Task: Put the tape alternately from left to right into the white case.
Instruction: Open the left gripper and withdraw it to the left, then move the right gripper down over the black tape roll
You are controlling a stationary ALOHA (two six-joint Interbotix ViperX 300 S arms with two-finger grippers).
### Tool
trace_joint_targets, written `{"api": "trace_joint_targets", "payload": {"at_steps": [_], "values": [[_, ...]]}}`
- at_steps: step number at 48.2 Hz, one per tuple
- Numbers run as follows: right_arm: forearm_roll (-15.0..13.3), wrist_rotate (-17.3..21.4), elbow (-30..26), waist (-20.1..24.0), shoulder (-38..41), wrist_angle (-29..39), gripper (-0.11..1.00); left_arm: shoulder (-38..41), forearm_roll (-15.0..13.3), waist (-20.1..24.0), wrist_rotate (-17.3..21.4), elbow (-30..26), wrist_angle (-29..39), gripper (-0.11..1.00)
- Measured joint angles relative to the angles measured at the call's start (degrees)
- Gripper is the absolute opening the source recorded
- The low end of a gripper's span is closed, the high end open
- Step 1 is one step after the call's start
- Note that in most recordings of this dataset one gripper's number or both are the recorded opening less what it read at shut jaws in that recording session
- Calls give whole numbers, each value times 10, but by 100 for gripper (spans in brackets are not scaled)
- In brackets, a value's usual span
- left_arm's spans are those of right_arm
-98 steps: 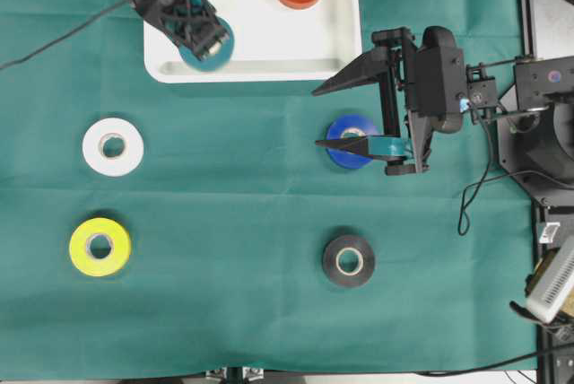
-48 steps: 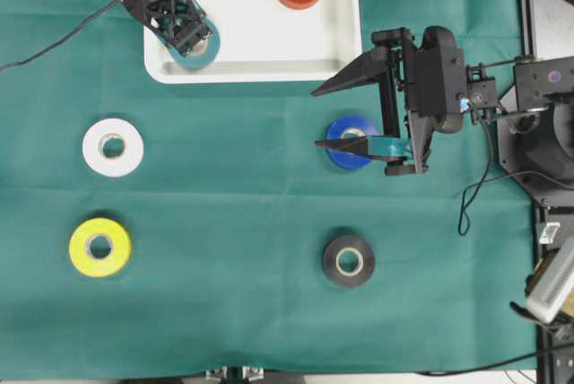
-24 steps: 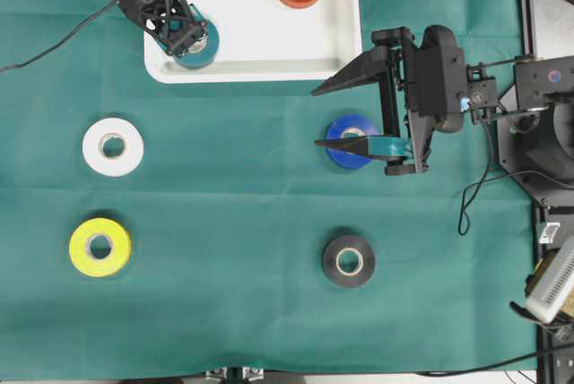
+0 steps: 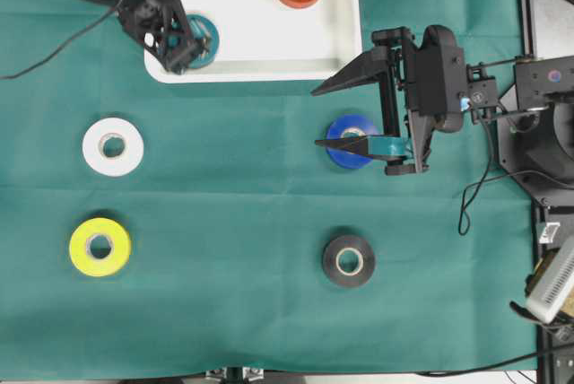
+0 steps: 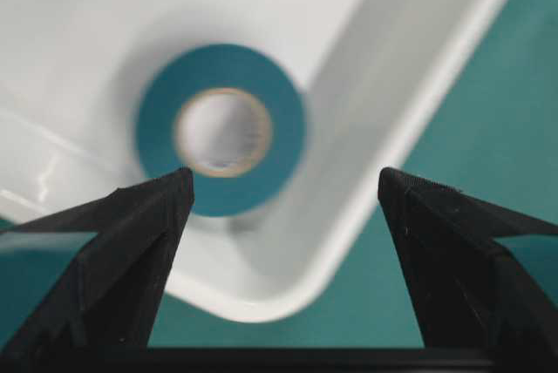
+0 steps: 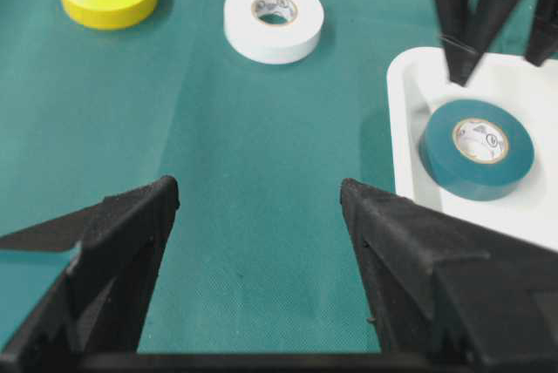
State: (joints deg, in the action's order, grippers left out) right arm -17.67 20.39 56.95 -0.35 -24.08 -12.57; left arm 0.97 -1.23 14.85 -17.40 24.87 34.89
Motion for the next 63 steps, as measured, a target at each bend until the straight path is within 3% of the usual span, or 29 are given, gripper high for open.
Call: {"api": "trace_joint_targets", "payload": {"at_steps": [23, 40, 50, 63], "values": [[0, 0, 0, 0, 0, 0, 81, -51, 0, -61, 5, 44, -34, 81], [0, 0, 0, 0, 0, 0, 81, -127, 0, -126, 133, 145, -249, 81], [0, 0, 0, -1, 0, -10, 81, -171, 0, -153, 156, 215, -385, 81], [0, 0, 3, -1, 0, -21, 81, -207, 0, -192, 194, 294, -495, 81]]}}
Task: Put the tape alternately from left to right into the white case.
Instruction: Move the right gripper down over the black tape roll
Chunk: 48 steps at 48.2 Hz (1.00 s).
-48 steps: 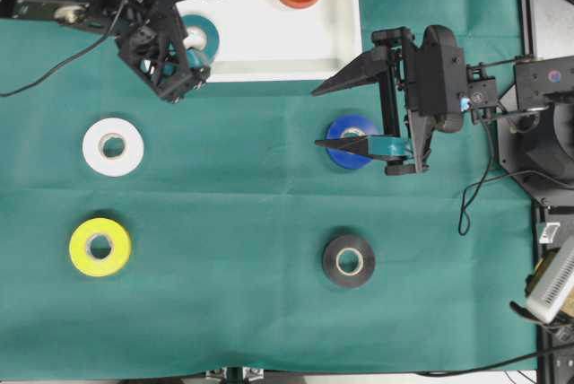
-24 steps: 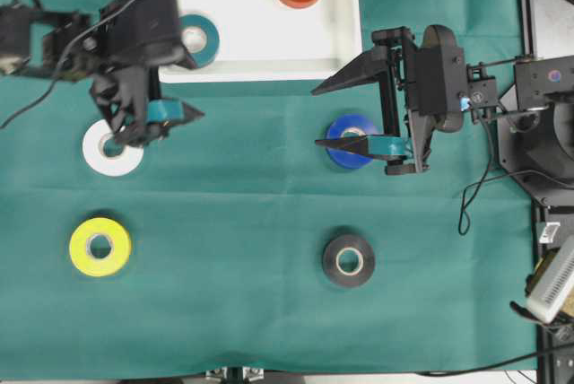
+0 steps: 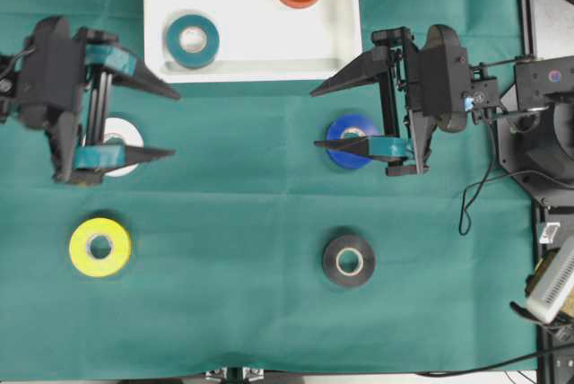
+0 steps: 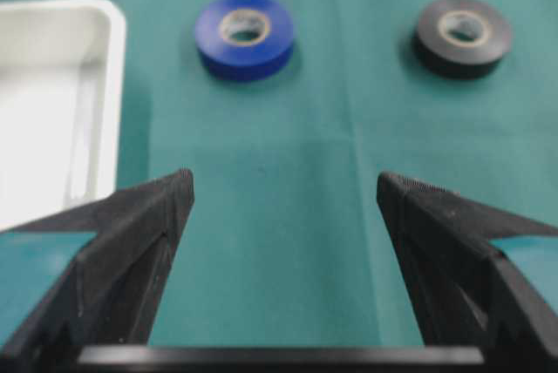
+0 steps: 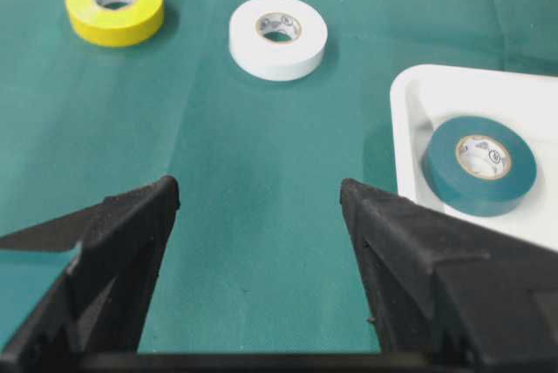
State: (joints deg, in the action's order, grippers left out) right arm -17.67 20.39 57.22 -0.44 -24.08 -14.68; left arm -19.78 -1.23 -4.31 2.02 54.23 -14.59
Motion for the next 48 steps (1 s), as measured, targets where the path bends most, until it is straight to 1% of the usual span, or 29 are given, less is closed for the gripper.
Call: {"api": "trace_joint_targets", "payload": {"at_steps": [8, 16, 36, 41, 48], "values": [[0, 0, 5, 0, 0, -6, 81, -3, 0, -8, 0, 17, -14, 81], [0, 0, 6, 0, 5, -12, 81, -3, 0, -7, 4, 18, -14, 81], [0, 0, 6, 1, 8, -14, 81, -3, 0, -8, 2, 18, -14, 81], [1, 8, 5, 12, 8, -4, 81, -3, 0, -8, 2, 18, -14, 81], [1, 40, -1, 38, 6, 33, 81, -3, 0, -8, 2, 18, -14, 81]]}}
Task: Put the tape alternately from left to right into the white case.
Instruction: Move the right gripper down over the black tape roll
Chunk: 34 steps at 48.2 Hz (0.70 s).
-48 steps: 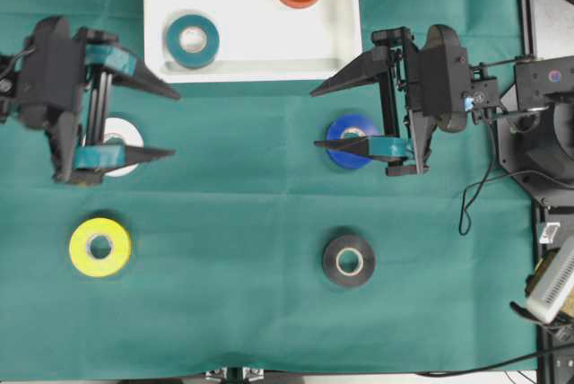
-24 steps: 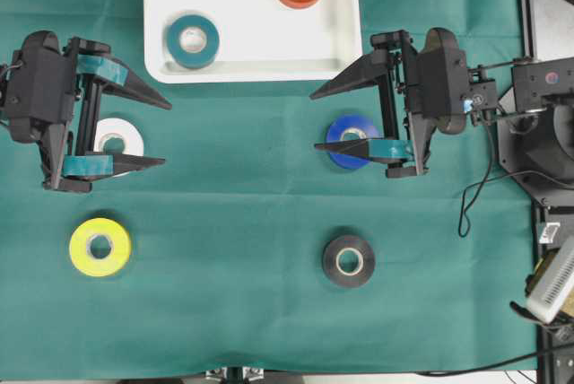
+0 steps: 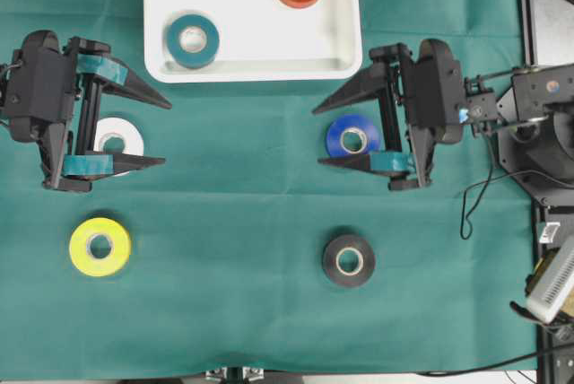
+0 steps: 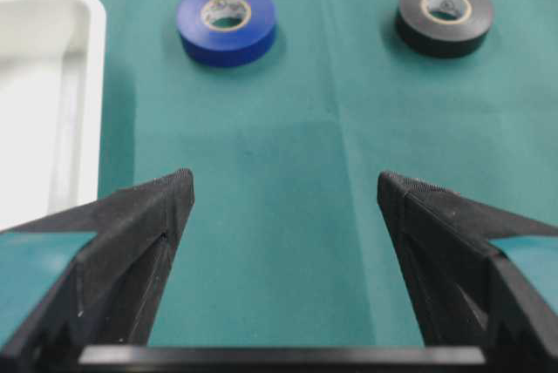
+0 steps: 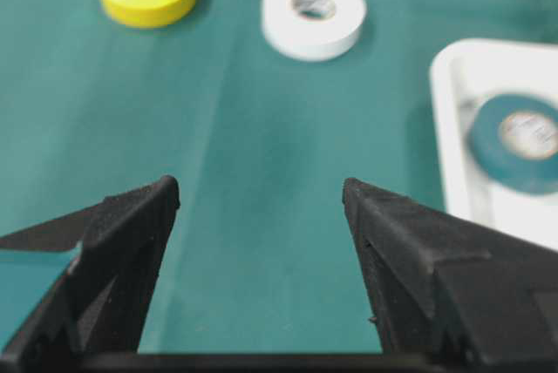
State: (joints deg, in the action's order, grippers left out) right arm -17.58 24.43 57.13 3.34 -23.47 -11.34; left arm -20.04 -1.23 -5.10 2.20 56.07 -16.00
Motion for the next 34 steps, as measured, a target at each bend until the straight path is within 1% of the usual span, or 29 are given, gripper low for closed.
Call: {"api": "trace_joint_targets", "payload": {"at_steps": [12, 26, 30, 34], "values": [[0, 67, -4, 45, 0, 81, 81, 1, 0, 0, 1, 0, -1, 81], [0, 151, -11, 114, 4, 130, 81, 1, -1, 1, 0, 0, -1, 81], [0, 171, -19, 134, 14, 154, 81, 1, -1, 0, 0, 0, -1, 81], [0, 183, -31, 149, 25, 175, 81, 1, -1, 0, 0, 0, 0, 81]]}}
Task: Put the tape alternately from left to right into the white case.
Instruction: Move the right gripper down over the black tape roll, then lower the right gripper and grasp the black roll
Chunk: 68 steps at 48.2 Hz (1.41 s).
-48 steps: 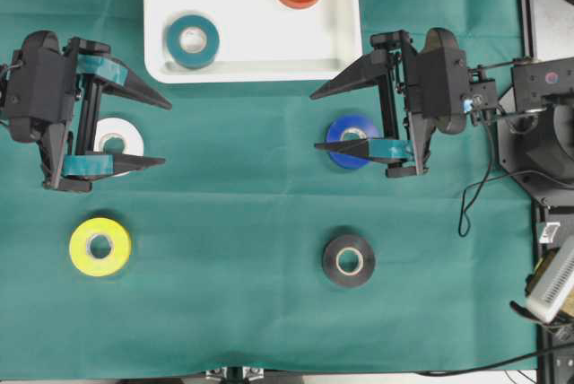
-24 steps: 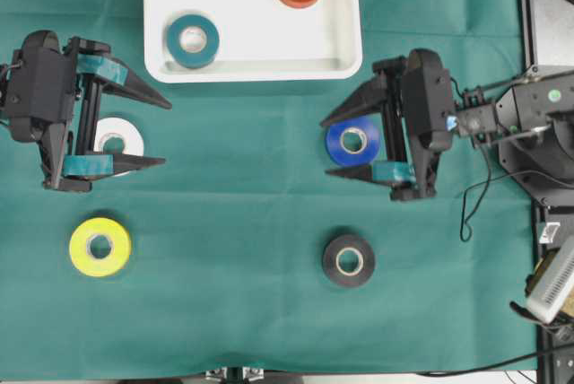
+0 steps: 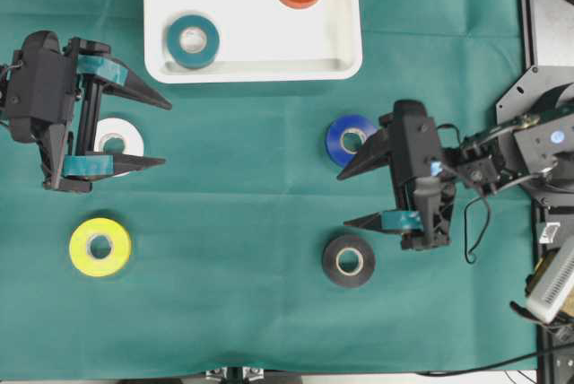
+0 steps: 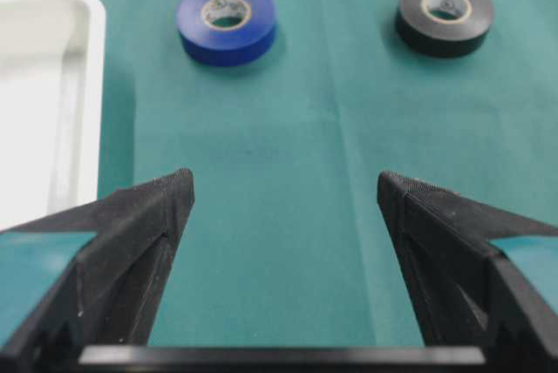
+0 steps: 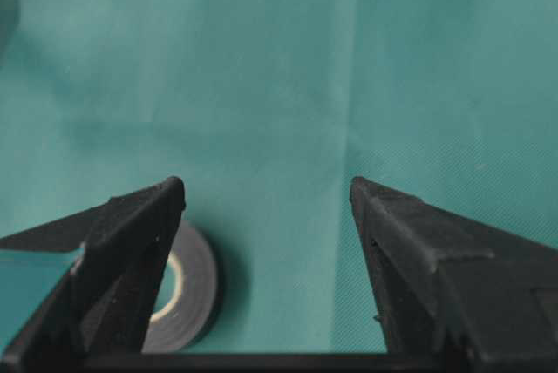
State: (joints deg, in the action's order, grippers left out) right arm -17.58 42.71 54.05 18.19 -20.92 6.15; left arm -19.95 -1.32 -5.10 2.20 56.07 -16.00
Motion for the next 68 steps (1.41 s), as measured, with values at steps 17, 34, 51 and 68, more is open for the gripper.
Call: {"api": "trace_joint_targets", "payload": {"at_steps": [17, 34, 51, 68], "values": [[4, 16, -67, 48, 78, 84, 81, 0, 0, 0, -1, 0, -1, 81], [4, 89, -95, 79, 153, 135, 81, 0, 0, 0, 0, 0, 2, 81], [5, 131, -100, 90, 192, 137, 81, 0, 0, 1, 0, 0, 8, 81], [4, 131, -100, 91, 208, 136, 81, 0, 0, 0, -2, 2, 8, 81]]}}
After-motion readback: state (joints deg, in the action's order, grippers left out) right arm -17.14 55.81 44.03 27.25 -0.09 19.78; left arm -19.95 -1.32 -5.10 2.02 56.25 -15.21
